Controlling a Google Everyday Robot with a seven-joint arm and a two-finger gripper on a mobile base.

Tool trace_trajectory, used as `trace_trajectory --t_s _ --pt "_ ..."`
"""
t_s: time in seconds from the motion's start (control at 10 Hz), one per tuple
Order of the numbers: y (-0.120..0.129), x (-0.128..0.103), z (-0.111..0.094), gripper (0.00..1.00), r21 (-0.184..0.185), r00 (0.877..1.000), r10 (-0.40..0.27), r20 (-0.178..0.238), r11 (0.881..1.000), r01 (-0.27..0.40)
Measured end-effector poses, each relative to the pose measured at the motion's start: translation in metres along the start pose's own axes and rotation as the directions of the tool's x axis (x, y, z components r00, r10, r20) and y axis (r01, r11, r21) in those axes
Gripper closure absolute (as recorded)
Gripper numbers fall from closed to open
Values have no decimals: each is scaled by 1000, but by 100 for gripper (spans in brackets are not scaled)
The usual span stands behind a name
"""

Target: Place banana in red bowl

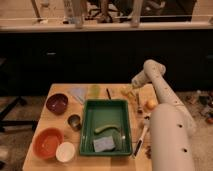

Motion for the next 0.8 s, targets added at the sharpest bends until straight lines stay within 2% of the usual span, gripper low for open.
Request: trace_trajectory --t_s 0.8 --pt "30 -5 -38 100 -17 993 -84 79 996 86"
